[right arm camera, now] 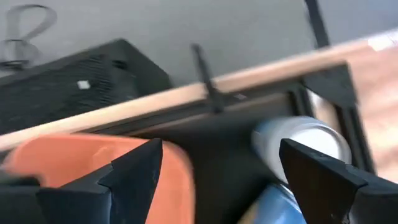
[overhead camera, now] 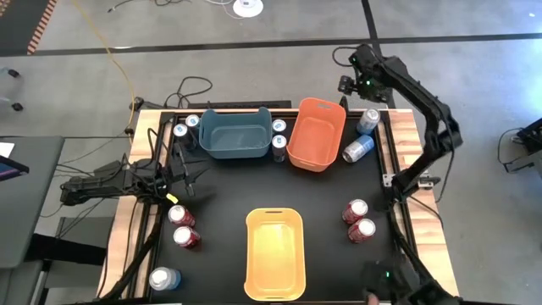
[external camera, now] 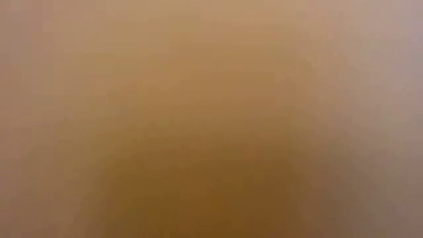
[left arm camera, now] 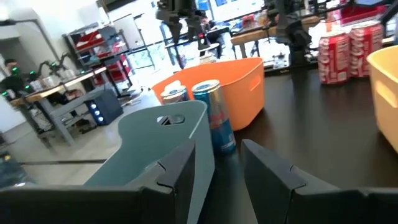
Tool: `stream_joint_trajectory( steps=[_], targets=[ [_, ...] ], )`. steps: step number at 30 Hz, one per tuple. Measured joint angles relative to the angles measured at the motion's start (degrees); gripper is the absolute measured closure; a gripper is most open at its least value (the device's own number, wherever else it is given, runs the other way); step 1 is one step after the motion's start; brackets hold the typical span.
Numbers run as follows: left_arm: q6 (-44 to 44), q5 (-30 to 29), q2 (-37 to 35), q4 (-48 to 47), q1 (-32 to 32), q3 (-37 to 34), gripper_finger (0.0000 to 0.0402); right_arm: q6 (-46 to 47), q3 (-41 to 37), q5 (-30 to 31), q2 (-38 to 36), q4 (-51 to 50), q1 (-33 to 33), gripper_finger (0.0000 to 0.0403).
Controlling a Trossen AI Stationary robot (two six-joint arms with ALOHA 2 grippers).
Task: Sort soda cans
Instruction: Put the blue white soda can into the yellow bin
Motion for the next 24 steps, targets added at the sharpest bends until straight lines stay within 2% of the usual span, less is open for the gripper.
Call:
stream_joint_trajectory(
  steps=[5, 18, 19, 24],
  targets=[
    [-2.17, -0.29, -0.01, -1.39, 0.00, 0.08, 0.0275, 0.67, 1.90, -2.04, 4.38, -8.19, -4.30, 0.0062],
    [-7.80, -1.85, 0.02, -6.71, 0.00, 0.13, 0.0275, 2.34, 3.39, -3.47, 6.08, -9.44, -4.50, 0.0062],
    [-7.79, -1.81, 0.02, -6.73, 0.00, 0.13, 0.0275, 1.20, 3.39, -3.95, 6.08, -9.41, -4.24, 0.0062],
    [-5.99, -1.62, 0.02, -6.67, 0.00, 0.08, 0.0275, -15.75, 3.43, -6.28, 5.92, -9.79, -0.86, 0.0062]
  ],
)
